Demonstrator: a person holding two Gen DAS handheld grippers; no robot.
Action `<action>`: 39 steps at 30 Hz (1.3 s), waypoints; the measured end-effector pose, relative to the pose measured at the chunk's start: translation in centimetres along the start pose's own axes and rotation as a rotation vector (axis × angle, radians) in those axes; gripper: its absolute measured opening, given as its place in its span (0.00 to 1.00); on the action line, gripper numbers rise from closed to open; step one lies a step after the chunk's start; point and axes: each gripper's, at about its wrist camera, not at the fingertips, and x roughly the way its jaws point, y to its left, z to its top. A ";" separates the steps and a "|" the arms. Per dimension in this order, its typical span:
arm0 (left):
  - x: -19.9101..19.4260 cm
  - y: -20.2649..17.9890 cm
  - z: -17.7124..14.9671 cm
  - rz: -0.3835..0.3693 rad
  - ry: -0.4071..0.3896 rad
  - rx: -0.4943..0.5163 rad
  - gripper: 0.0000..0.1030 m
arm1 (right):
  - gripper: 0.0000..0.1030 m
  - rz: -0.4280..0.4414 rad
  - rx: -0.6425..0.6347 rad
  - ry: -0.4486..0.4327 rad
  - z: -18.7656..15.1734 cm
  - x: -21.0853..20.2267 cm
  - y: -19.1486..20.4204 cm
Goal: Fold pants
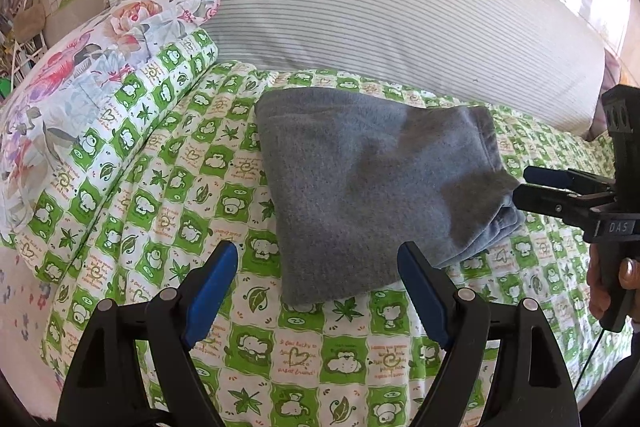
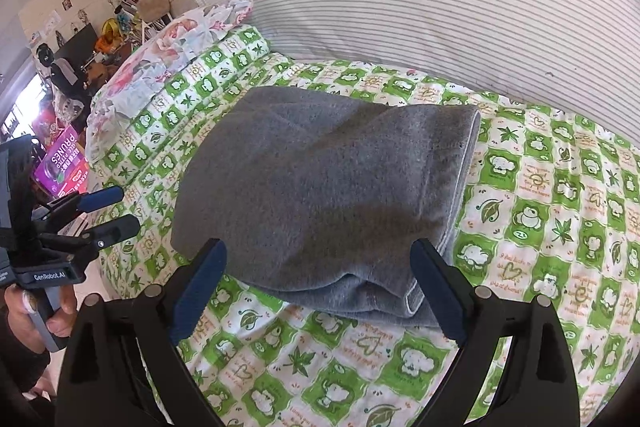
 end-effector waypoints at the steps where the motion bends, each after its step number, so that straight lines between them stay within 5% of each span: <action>1: 0.0 0.0 0.0 0.000 0.001 0.001 0.80 | 0.91 0.003 -0.003 -0.001 0.0 0.0 0.1; 18: -1.5 -0.7 0.1 0.045 -0.085 0.035 0.81 | 0.91 0.019 -0.052 -0.034 0.6 -0.7 1.0; 39: -1.2 -0.8 0.2 -0.013 -0.066 0.034 0.81 | 0.91 0.010 -0.055 -0.023 0.6 -0.6 0.9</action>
